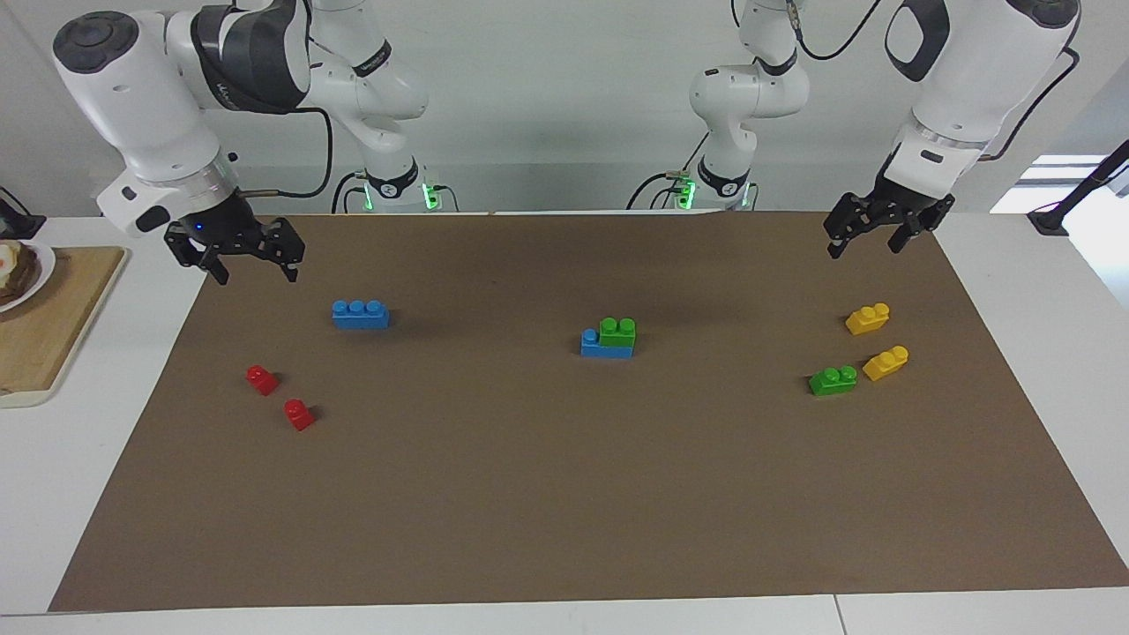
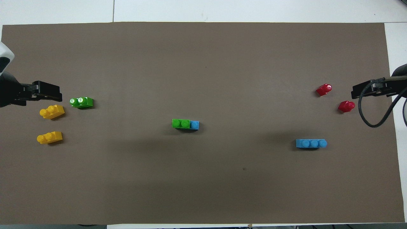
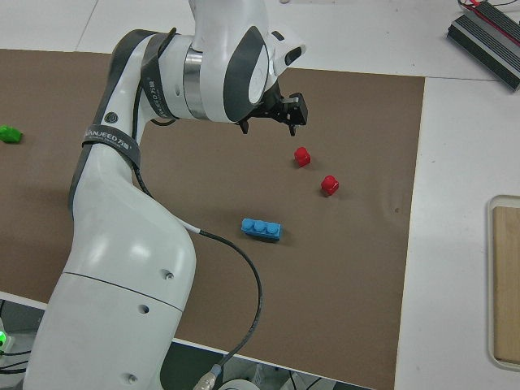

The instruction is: Remove green block with left arm and hold with right

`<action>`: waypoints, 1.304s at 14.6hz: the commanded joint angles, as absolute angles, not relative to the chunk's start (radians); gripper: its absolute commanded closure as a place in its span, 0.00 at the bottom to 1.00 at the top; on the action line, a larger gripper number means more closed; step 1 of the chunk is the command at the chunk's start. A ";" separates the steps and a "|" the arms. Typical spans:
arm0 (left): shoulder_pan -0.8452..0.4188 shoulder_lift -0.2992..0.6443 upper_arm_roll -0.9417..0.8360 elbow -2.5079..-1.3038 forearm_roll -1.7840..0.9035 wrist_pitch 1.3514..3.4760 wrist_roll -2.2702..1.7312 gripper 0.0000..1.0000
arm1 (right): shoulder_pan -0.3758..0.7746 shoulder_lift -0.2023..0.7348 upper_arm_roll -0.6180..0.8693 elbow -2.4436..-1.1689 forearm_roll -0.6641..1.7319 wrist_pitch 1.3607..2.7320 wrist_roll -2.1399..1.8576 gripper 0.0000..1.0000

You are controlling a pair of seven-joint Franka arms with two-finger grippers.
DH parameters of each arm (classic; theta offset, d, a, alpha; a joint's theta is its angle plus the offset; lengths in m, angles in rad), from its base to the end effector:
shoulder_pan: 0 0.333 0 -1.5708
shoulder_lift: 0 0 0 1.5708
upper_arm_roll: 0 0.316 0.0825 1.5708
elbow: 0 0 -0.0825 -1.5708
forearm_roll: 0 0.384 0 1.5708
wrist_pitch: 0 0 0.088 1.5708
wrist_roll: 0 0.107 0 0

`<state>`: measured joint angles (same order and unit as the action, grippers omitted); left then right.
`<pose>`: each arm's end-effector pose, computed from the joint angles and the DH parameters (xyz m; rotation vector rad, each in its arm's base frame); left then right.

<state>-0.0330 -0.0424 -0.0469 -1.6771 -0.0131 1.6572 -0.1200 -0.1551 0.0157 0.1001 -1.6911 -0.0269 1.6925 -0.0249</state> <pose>0.5460 -0.0455 0.6050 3.1275 0.0643 0.0332 0.5645 -0.0340 0.5692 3.1167 -0.0415 -0.0237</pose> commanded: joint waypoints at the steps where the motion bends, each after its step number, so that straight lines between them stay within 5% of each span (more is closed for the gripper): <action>1: -0.078 -0.071 -0.052 -1.727 -0.002 1.701 -0.240 0.00 | -0.160 0.008 0.118 -1.701 -0.003 1.697 0.255 0.07; 9: -0.256 -0.041 -0.051 -1.815 -0.092 1.832 -1.001 0.00 | -0.098 0.041 0.120 -1.740 0.326 1.713 1.151 0.08; 16: -0.432 0.081 -0.051 -1.830 -0.086 1.890 -1.739 0.00 | 0.014 0.087 0.120 -1.847 0.440 1.836 1.327 0.07; 19: -0.494 0.066 -0.052 -1.942 -0.086 1.971 -1.943 0.00 | 0.044 0.089 0.120 -1.911 0.498 1.914 1.393 0.07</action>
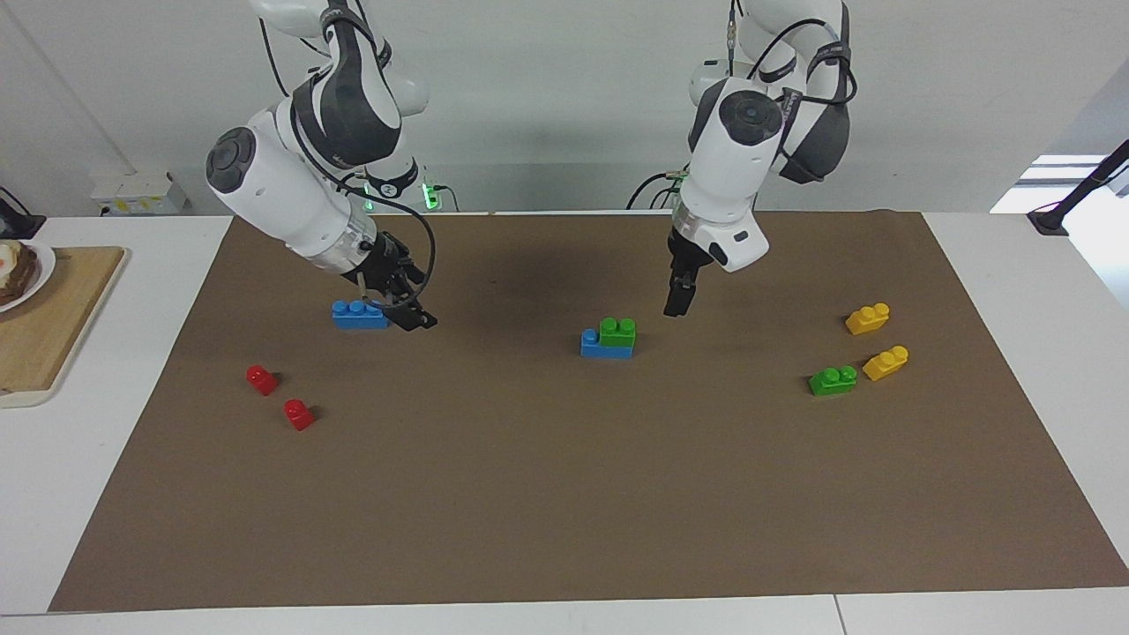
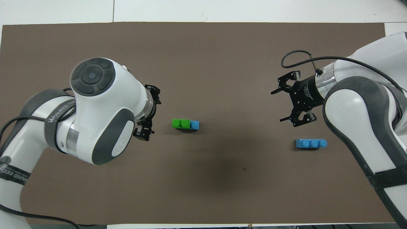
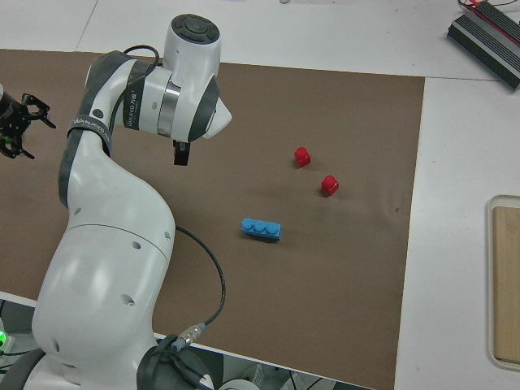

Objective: Remove green block with left arm and hold with right
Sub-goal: 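Move the left gripper and the right gripper toward the green-blue brick, then grasp the green end with the left gripper while the right gripper grasps blue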

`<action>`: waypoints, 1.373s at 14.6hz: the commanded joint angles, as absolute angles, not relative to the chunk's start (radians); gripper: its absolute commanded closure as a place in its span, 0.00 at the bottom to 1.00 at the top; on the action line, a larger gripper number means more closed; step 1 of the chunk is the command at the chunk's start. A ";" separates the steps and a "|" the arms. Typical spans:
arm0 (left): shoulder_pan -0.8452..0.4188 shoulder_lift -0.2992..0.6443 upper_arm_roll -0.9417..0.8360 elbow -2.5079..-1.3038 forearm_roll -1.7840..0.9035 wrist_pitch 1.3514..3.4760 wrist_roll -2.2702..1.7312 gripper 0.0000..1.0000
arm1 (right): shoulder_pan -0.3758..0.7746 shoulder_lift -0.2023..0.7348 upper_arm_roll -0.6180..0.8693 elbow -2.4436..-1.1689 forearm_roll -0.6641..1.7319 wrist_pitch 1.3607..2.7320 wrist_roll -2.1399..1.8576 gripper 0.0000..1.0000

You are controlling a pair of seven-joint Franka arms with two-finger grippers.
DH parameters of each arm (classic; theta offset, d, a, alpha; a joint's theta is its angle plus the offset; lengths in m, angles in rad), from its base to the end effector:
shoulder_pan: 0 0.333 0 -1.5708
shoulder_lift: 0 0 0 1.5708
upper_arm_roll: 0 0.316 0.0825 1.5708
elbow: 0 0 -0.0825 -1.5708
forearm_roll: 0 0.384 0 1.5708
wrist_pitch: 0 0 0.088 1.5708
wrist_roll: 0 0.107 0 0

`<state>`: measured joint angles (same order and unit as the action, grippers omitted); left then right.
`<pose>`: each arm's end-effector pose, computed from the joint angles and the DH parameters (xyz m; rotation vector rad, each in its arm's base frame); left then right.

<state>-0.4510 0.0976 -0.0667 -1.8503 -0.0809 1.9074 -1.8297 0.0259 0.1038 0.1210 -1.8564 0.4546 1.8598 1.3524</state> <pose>0.5051 -0.2931 0.4647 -2.4552 -1.9461 0.1434 0.5702 0.1168 0.4621 -2.2065 1.7832 0.5379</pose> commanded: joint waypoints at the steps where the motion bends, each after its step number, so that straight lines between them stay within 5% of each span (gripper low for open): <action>1: -0.529 0.064 -0.051 -1.968 -0.086 1.992 -1.972 0.00 | 0.057 0.090 0.120 -1.933 0.527 1.948 1.413 0.07; 5: -0.526 0.077 -0.052 -1.983 -0.086 2.143 -2.092 0.00 | 0.130 0.101 0.120 -1.971 0.574 2.055 1.483 0.07; 20: -0.546 0.193 -0.049 -1.983 -0.028 2.192 -2.167 0.00 | 0.399 0.233 0.120 -2.036 0.684 2.472 1.594 0.06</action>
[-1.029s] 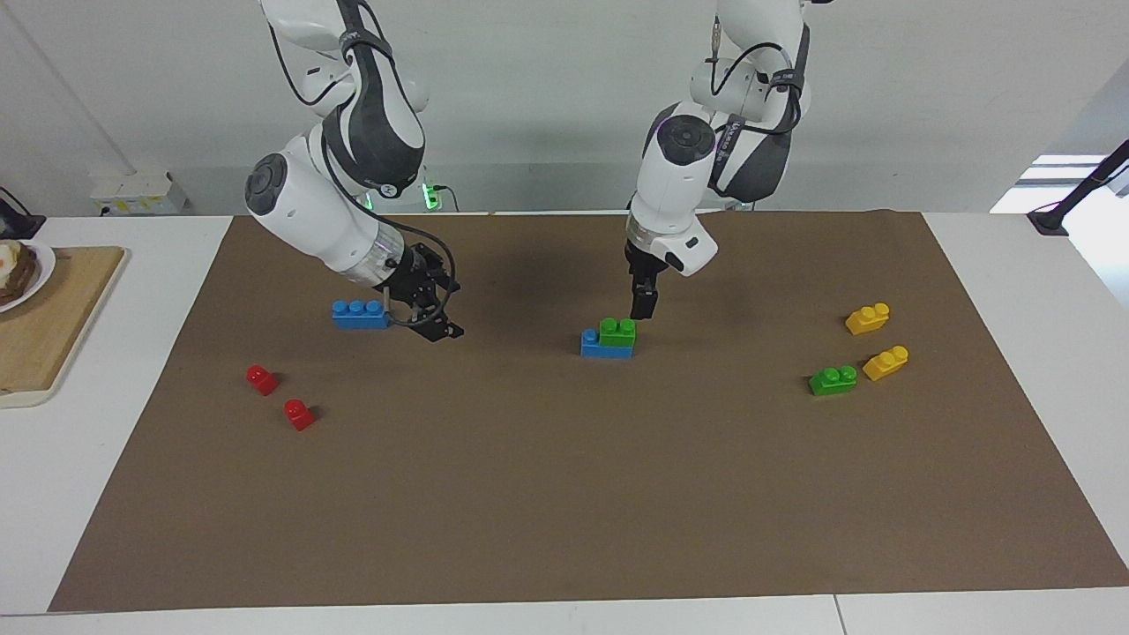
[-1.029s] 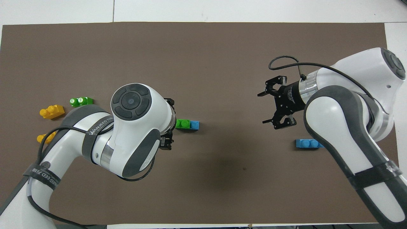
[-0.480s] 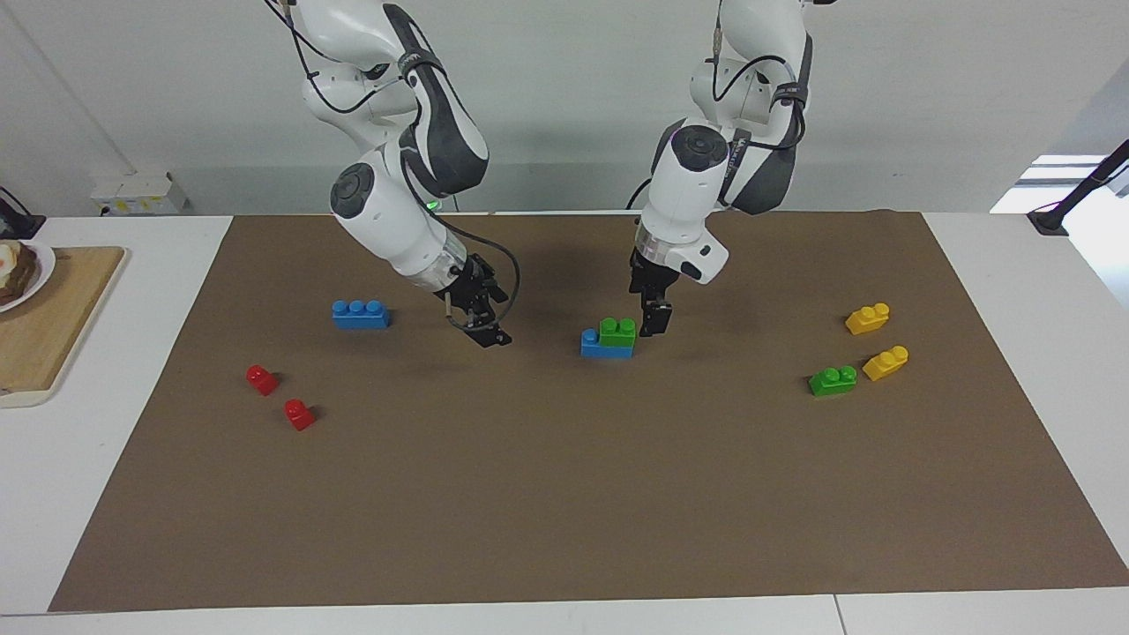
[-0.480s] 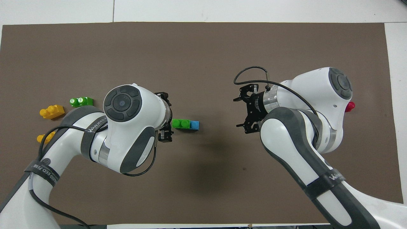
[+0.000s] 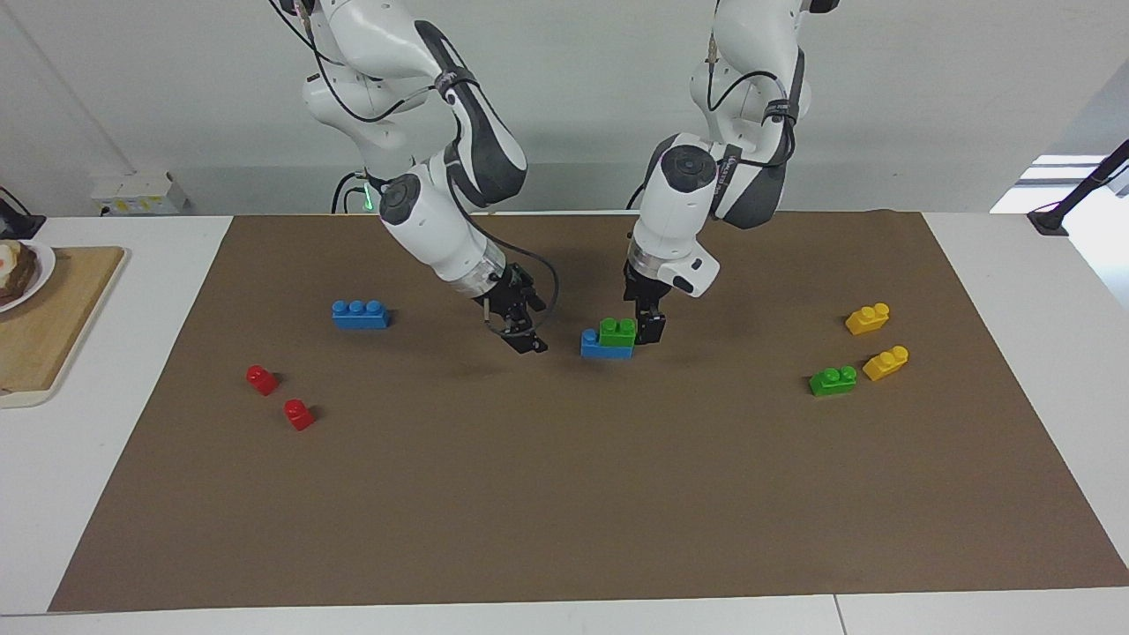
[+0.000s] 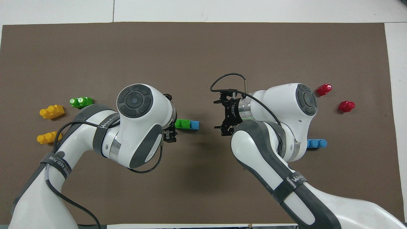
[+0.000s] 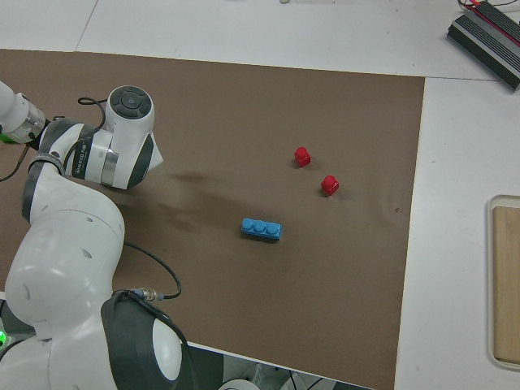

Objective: Remove green block with left arm and hold with right
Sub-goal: 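Grasp the green end with the left gripper while the right gripper grasps blue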

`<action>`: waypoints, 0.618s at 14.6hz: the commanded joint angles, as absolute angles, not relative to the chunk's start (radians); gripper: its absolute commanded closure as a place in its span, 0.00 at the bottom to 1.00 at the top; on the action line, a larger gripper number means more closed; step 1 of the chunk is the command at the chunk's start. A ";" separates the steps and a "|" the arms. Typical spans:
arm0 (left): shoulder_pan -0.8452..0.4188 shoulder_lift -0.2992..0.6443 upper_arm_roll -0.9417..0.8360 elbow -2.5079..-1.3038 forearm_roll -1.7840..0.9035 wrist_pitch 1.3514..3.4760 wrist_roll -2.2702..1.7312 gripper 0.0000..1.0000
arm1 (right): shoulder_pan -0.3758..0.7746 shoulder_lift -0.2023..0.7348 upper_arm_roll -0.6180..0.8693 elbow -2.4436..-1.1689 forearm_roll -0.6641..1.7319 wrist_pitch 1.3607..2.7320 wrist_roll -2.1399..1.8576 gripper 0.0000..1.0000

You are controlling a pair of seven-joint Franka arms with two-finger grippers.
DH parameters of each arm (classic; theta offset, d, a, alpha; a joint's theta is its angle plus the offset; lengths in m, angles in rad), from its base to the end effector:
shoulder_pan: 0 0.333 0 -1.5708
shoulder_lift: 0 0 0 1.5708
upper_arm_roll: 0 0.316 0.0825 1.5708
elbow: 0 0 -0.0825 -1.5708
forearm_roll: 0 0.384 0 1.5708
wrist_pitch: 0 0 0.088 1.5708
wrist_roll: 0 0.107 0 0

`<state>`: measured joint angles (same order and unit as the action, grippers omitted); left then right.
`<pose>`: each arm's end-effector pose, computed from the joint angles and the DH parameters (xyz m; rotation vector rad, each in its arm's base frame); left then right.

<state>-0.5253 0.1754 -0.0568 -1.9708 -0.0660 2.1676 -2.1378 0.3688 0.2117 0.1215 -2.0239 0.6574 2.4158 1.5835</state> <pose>0.4951 -0.3277 0.3852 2.1713 2.2205 -0.0916 0.5347 0.2863 0.3650 -1.9208 1.9005 0.4768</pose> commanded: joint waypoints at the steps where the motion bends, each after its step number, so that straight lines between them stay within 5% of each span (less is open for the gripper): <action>1: -0.546 0.195 -0.049 -1.982 -0.028 2.203 -2.175 0.00 | 0.413 0.245 0.120 -2.046 0.689 2.505 1.597 0.06; 9: -0.565 0.245 -0.049 -1.974 -0.020 2.226 -2.210 0.00 | 0.483 0.310 0.120 -2.046 0.727 2.599 1.598 0.05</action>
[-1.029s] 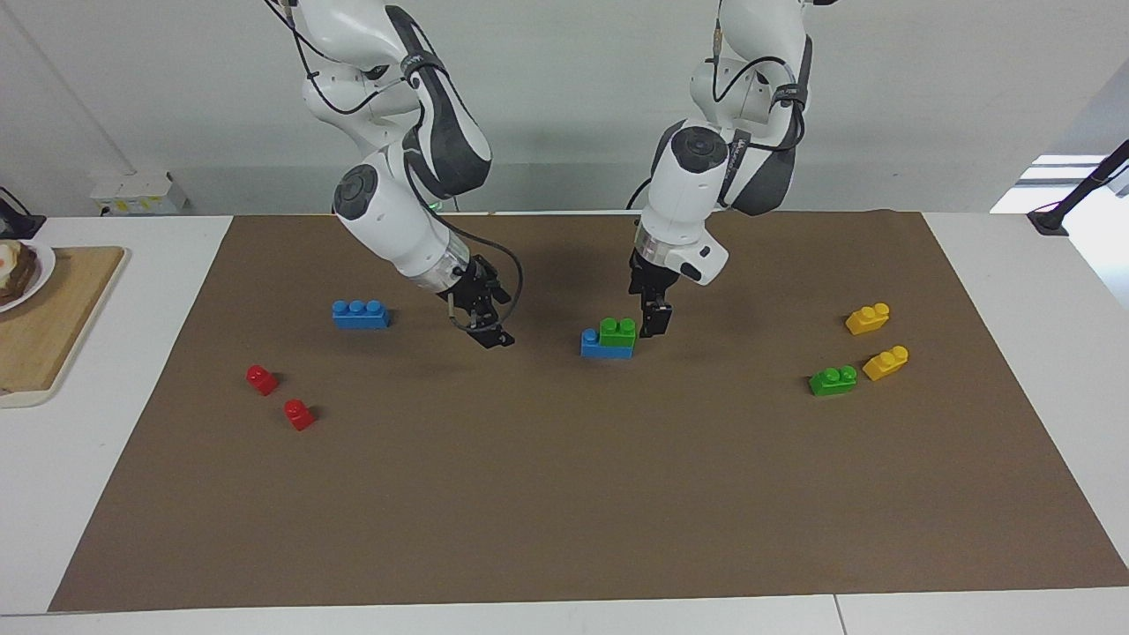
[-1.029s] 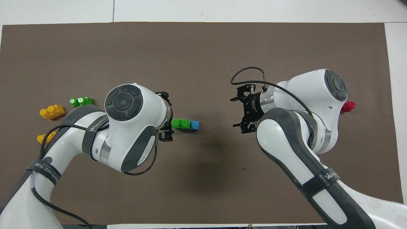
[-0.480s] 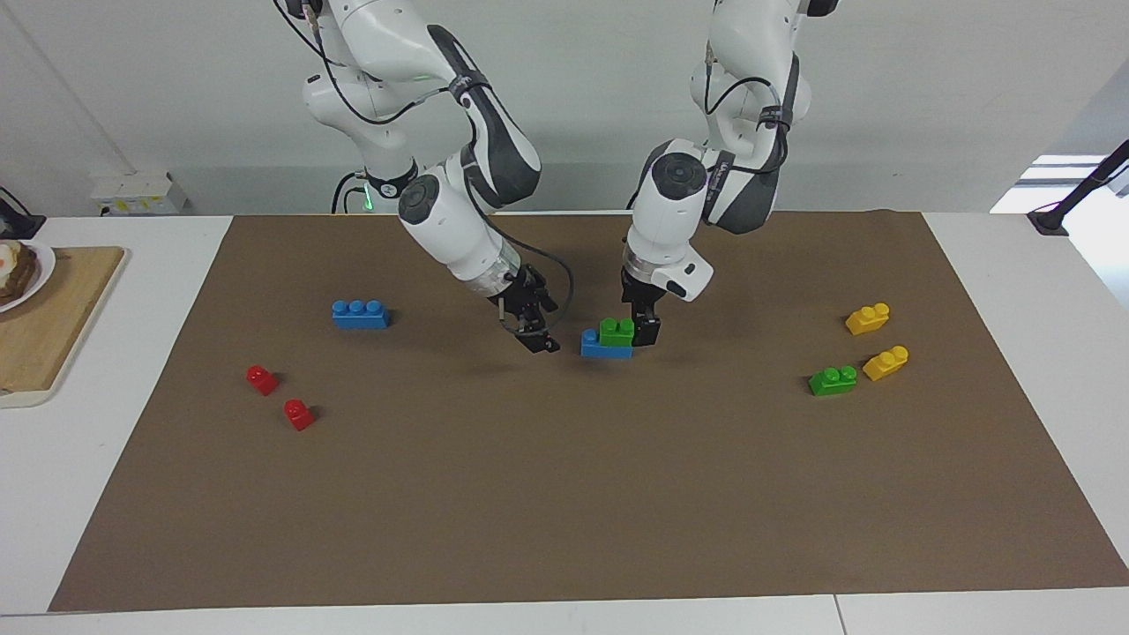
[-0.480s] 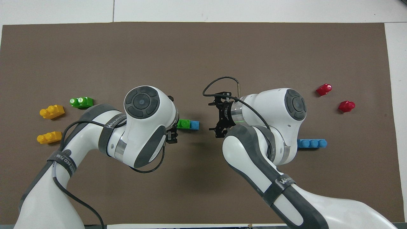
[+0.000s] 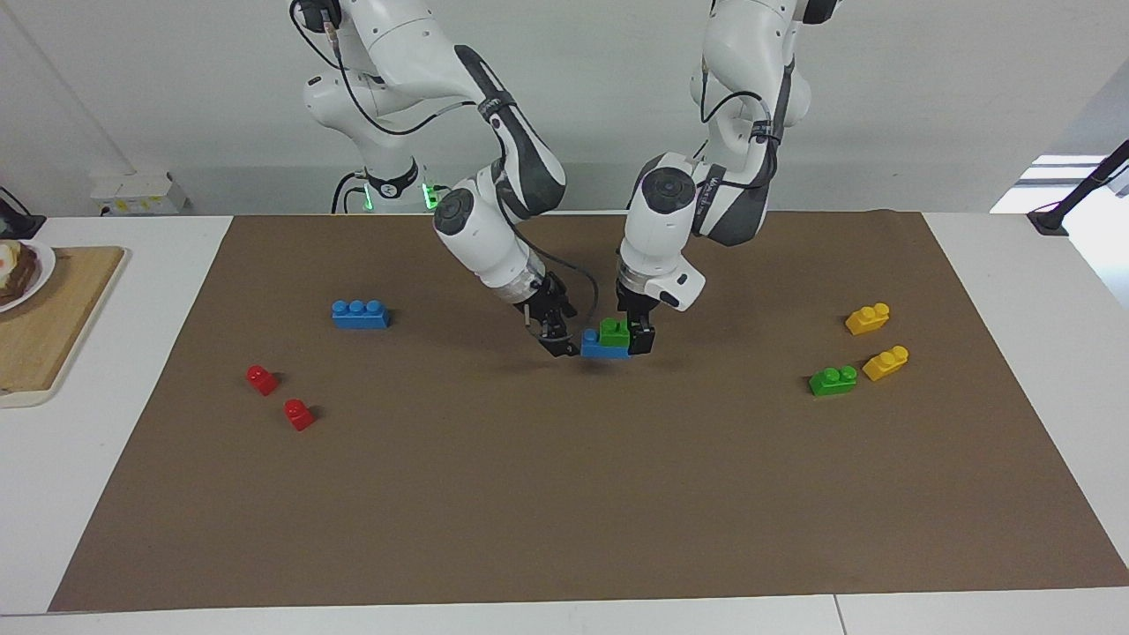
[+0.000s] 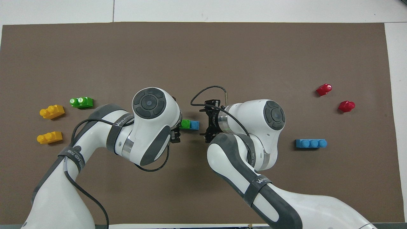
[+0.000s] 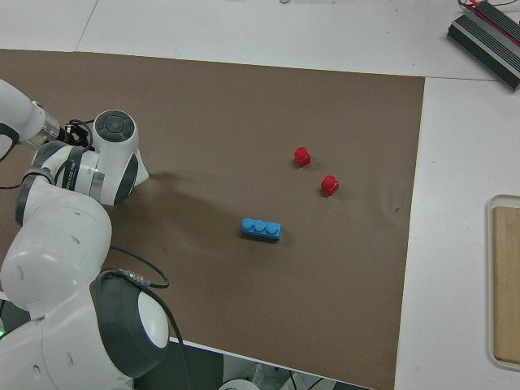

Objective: Remove green block with left arm and hold with right
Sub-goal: 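Grasp the green end with the left gripper while the right gripper grasps blue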

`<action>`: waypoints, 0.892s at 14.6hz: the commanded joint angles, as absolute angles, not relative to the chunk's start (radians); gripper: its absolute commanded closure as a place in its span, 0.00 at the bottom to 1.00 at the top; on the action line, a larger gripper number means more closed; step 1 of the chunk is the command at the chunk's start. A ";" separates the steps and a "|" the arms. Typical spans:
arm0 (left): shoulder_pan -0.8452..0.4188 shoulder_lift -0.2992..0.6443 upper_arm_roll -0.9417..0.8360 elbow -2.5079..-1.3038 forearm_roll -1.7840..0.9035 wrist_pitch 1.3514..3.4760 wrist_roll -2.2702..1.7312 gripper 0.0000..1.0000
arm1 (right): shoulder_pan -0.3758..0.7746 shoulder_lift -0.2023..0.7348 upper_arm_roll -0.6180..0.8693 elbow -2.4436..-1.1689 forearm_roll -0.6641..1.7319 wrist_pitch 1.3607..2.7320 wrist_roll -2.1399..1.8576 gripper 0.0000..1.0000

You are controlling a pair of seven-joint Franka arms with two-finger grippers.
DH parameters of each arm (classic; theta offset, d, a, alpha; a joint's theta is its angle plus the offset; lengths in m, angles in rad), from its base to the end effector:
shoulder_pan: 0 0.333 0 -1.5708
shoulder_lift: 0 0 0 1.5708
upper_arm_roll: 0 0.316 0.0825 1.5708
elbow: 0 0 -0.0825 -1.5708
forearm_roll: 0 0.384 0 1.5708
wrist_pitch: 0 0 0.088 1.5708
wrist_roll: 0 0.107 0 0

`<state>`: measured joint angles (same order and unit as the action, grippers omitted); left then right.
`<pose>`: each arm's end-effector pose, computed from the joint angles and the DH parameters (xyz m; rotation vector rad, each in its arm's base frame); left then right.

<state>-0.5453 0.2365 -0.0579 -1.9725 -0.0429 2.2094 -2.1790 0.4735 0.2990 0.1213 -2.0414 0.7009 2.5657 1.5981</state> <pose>0.4939 -0.3405 0.3517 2.1784 2.2496 -0.0738 0.5142 0.3325 0.3164 -1.9153 1.9095 0.4534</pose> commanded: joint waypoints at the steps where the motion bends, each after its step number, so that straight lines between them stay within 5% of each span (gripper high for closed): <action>1: -0.565 0.245 -0.049 -1.976 -0.020 2.230 -2.210 0.00 | 0.486 0.314 0.120 -2.046 0.727 2.600 1.598 0.05; 13: -0.568 0.245 -0.051 -1.985 -0.018 2.250 -2.214 0.00 | 0.525 0.357 0.120 -2.046 0.746 2.669 1.595 0.06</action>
